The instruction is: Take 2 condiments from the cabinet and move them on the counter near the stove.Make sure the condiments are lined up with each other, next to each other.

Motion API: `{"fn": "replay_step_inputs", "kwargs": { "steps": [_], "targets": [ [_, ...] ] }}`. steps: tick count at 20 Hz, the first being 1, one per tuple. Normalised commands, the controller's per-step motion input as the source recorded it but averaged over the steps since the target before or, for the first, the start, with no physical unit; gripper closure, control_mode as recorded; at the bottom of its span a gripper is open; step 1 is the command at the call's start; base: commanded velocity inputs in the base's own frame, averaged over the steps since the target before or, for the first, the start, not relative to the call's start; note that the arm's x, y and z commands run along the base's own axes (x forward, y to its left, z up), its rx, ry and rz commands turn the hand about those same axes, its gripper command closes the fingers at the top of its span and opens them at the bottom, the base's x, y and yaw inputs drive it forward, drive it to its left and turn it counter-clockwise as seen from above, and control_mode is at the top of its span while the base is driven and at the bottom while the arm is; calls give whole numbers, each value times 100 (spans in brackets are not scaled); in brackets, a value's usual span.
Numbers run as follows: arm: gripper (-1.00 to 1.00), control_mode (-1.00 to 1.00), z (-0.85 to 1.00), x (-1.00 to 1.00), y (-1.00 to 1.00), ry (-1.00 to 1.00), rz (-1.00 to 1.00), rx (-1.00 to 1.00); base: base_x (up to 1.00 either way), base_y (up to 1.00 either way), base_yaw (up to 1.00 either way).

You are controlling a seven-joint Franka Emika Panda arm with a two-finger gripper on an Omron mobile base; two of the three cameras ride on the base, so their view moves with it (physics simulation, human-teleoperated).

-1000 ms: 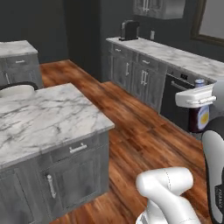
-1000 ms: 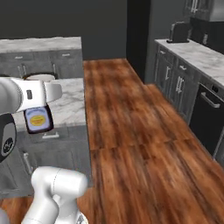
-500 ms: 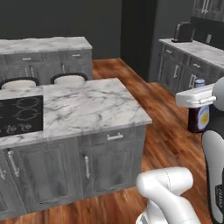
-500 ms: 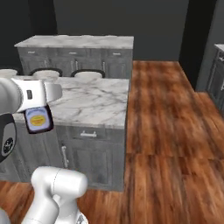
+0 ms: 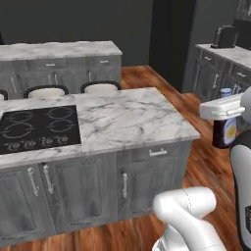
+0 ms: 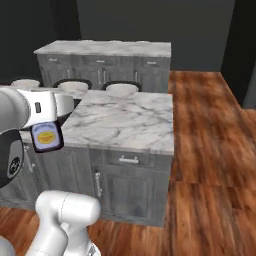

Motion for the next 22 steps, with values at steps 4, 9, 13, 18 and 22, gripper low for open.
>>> {"fn": "replay_step_inputs", "kwargs": {
  "steps": [4,9,13,18,22],
  "targets": [
    [100,100,0,0,0,0,0,0,1,96,0],
    [100,100,0,0,0,0,0,0,12,97,4],
    [100,100,0,0,0,0,0,0,48,66,9],
    [100,100,0,0,0,0,0,0,75,44,12],
    [100,100,0,0,0,0,0,0,86,34,15]
  ]
}}
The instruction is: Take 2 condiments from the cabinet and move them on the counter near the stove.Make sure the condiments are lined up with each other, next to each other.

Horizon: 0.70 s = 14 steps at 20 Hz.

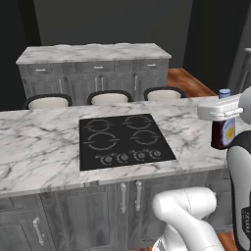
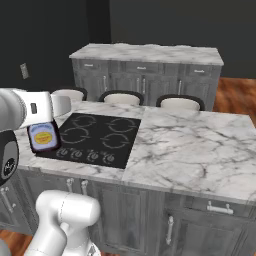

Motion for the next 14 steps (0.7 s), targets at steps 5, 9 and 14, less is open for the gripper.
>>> {"fn": "replay_step_inputs", "kwargs": {
  "steps": [5,9,14],
  "targets": [
    [100,100,0,0,0,0,0,0,75,32,13],
    [100,100,0,0,0,0,0,0,65,22,5],
    [100,100,0,0,0,0,0,0,26,4,0]
  ]
}}
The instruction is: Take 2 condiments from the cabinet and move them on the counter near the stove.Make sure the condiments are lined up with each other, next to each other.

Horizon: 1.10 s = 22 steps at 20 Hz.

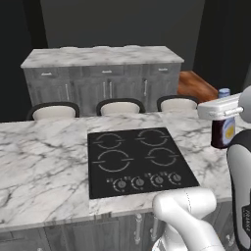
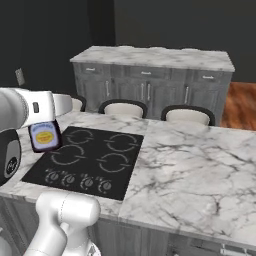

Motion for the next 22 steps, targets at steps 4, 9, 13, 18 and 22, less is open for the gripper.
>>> {"fn": "replay_step_inputs", "kwargs": {
  "steps": [4,9,13,18,22],
  "targets": [
    [100,100,0,0,0,0,0,0,1,0,0],
    [100,100,0,0,0,0,0,0,0,0,0],
    [100,-100,-8,4,0,-2,1,0,1,0,0],
    [100,-100,-89,0,-22,-7,13,0,0,0,0],
    [100,-100,-82,10,-56,-5,15,3,0,0,0]
  ]
}}
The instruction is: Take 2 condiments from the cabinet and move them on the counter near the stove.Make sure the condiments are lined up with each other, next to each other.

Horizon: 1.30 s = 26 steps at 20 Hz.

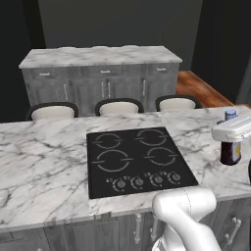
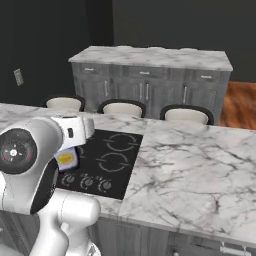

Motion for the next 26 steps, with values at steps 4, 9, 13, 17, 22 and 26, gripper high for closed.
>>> {"fn": "replay_step_inputs", "kwargs": {
  "steps": [4,9,13,17,22,26],
  "targets": [
    [100,-100,-47,37,-59,0,12,6,0,0,0],
    [100,-100,-53,67,-40,0,4,7,0,0,0],
    [100,-100,-68,83,-2,0,0,1,0,0,0],
    [100,-100,-58,66,-5,-2,0,0,0,0,0],
    [100,-100,-47,29,-19,-15,4,1,0,0,0],
    [100,-100,-57,33,-26,-10,4,0,0,0,0]
  ]
}}
